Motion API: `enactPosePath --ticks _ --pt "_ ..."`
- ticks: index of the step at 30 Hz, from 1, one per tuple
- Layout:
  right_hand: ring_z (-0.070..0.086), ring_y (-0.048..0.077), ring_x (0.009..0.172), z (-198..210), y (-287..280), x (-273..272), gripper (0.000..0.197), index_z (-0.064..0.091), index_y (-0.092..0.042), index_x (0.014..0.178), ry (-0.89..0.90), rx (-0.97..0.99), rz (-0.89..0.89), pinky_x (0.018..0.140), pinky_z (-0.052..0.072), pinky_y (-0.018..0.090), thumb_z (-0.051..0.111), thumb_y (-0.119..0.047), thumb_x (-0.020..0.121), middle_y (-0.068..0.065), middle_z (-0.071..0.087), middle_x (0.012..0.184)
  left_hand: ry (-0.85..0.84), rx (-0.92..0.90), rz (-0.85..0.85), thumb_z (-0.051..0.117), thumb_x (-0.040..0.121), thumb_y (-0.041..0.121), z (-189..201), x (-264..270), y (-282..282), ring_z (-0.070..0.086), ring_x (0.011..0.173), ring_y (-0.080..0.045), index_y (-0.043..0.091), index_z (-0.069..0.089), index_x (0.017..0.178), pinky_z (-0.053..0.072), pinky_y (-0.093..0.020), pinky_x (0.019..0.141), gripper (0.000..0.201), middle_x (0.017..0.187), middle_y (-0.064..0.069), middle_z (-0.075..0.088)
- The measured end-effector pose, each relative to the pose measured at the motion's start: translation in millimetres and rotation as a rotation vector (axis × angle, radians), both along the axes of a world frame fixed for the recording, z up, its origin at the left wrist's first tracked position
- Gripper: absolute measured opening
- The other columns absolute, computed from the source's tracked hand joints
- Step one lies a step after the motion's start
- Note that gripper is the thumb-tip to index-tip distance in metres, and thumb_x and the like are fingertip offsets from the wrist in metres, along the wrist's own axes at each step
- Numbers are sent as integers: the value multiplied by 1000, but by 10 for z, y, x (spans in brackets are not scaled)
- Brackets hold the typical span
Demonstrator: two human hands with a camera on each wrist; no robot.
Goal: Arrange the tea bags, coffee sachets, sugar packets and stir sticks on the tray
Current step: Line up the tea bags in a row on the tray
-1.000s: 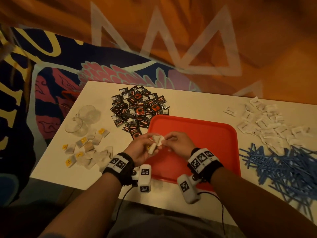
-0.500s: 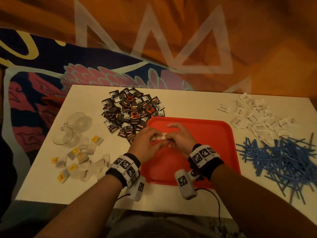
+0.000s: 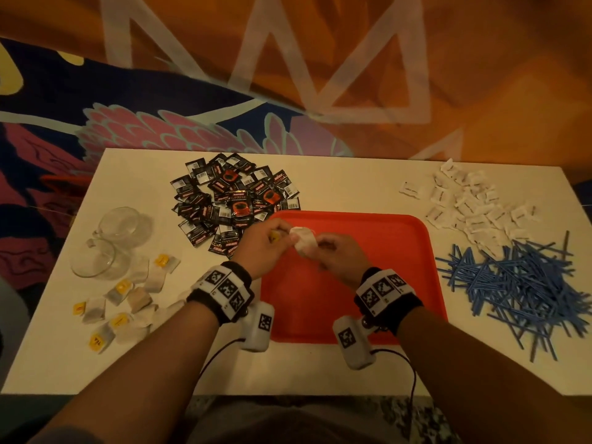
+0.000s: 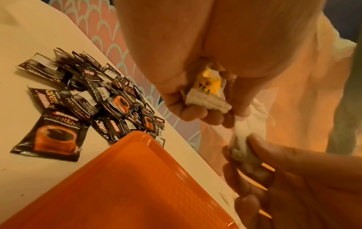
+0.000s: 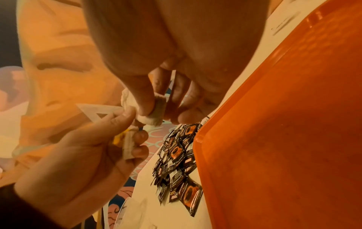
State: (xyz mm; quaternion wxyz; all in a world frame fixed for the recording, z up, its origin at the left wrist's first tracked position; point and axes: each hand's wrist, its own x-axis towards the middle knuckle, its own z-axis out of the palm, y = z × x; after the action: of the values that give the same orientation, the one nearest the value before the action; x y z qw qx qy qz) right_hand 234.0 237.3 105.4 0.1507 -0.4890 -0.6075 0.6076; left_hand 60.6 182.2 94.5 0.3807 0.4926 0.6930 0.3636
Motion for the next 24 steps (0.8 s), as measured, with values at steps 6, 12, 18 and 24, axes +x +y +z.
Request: enactPosePath --ticks 6,12,18,24 --pt "49 18 62 -126 97 -125 8 75 -12 89 4 -35 -70 60 42 31 72 -19 85 10 62 73 12 -41 47 69 93 20 -77 -85 176 56 73 -18 19 65 88 48 -34 67 6 82 -2 63" --pt "55 7 66 -615 344 -419 21 73 -10 103 -194 0 -52 58 43 18 75 -18 83 -3 65 79 41 -146 300 59 98 21 -325 -308 159 58 88 -10 23 67 98 44 -20 66 8 97 5 64" --pt "60 16 86 -970 655 -701 22 70 -20 114 -414 -44 -21 71 48 24 55 -25 98 -5 67 107 -28 -216 403 60 97 19 -615 -574 -198 62 98 -21 32 65 89 55 -43 83 16 102 2 66" --pt "61 20 92 -1029 868 -897 23 71 -19 109 -445 -105 -61 78 50 29 66 -33 92 0 67 108 -55 -233 433 59 98 14 -720 -735 -496 64 86 -26 35 65 88 54 -45 77 23 95 1 68"
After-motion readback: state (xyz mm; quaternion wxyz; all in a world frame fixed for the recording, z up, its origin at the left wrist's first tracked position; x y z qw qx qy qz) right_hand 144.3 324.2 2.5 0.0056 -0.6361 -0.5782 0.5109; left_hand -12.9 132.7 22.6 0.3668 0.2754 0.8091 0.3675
